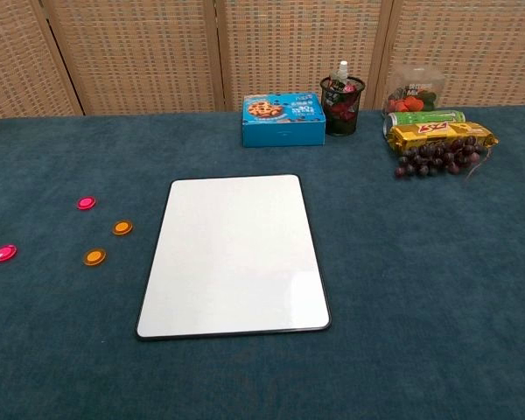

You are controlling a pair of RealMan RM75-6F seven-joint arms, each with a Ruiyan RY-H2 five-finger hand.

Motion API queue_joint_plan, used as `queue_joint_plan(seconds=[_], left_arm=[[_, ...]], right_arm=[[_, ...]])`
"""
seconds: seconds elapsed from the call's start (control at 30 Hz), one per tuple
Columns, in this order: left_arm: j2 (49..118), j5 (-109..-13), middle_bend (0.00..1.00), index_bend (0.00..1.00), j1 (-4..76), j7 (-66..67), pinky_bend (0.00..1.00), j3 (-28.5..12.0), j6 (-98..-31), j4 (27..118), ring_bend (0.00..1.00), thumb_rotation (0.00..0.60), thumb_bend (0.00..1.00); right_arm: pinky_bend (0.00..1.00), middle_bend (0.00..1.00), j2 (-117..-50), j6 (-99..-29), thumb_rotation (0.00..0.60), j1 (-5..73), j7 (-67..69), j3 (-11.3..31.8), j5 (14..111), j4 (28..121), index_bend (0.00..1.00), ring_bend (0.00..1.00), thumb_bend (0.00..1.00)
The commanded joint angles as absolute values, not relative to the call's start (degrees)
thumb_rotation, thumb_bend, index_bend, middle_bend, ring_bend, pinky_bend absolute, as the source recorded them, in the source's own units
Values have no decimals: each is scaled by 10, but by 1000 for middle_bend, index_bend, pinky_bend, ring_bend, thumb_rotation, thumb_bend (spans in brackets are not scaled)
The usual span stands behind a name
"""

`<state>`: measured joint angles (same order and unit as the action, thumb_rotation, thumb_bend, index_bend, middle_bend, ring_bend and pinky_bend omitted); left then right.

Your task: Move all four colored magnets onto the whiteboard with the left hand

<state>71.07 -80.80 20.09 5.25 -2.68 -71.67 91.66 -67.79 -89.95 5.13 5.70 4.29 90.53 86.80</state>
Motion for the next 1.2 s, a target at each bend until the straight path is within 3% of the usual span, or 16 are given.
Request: queue_joint_plan(seconds=[0.03,0.13,0.27,1.2], left_arm=[[762,-765,0,153,269,77,0,-57,-619,875,0,600,203],[802,-719,0,307,299,121,0,-75,-578,839,0,600,237],[840,-680,0,339,321,151,0,-90,-556,805,0,600,268],[937,-549,0,364,391,232,0,-104,-494,708,0,600,307]], right_arm=[[0,0,-677,-897,600,52,60,43,903,869,0,0,156],[0,0,-675,-892,600,52,64,43,900,871,0,0,156],[0,0,-672,-887,600,53,70,43,897,874,0,0,156],[0,0,-662,-869,600,56,86,41,888,883,0,0,156]])
